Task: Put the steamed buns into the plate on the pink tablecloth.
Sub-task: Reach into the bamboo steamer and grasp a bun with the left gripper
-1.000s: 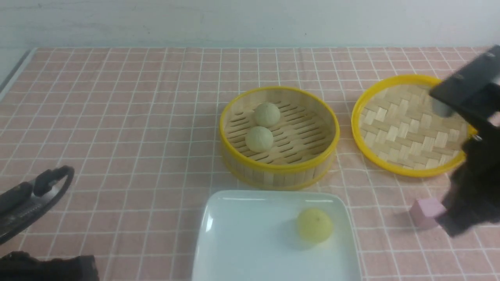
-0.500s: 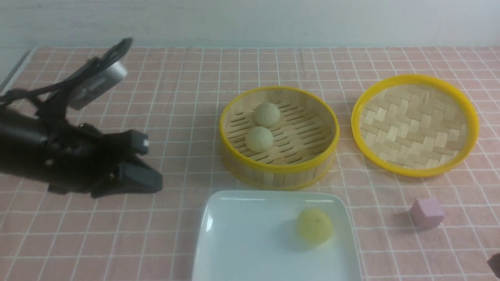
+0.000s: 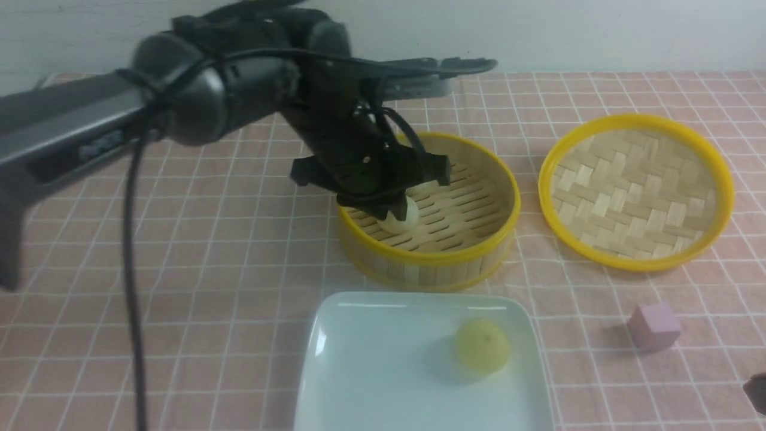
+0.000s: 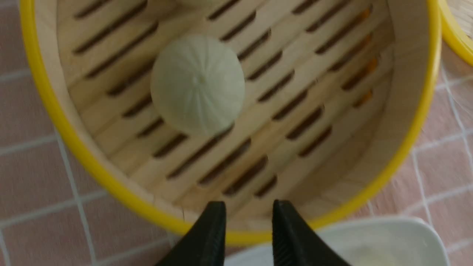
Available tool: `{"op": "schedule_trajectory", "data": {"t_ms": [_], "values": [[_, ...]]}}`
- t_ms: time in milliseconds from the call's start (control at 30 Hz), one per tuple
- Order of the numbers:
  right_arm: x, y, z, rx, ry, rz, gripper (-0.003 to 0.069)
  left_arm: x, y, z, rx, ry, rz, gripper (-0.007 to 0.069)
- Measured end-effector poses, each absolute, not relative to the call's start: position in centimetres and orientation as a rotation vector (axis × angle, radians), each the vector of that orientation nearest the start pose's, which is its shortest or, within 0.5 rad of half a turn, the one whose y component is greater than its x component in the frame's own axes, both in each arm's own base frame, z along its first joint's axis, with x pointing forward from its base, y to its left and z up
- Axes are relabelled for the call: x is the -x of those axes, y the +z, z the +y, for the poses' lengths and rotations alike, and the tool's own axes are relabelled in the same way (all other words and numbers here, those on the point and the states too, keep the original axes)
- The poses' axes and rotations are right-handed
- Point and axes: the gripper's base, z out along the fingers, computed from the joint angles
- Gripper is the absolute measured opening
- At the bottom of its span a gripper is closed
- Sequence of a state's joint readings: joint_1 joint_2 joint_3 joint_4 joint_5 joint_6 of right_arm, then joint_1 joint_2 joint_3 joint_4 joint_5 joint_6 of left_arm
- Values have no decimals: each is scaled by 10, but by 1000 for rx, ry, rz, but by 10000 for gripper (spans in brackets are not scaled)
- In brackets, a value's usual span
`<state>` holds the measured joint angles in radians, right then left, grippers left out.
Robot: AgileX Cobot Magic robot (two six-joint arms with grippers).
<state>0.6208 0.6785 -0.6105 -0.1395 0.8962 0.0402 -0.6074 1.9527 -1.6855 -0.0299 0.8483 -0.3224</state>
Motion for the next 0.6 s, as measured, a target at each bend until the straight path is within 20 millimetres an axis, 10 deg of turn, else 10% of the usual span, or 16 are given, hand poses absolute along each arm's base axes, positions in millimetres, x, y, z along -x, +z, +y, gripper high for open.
{"op": "schedule_trajectory", "data": {"t_ms": [333, 600], "values": [[-97, 288, 58, 754, 124, 2321, 11, -395, 224, -274, -361, -227, 2571, 356], [-98, 288, 57, 755, 121, 2321, 25, -394, 216, -278, -381, -265, 2608, 54]]}}
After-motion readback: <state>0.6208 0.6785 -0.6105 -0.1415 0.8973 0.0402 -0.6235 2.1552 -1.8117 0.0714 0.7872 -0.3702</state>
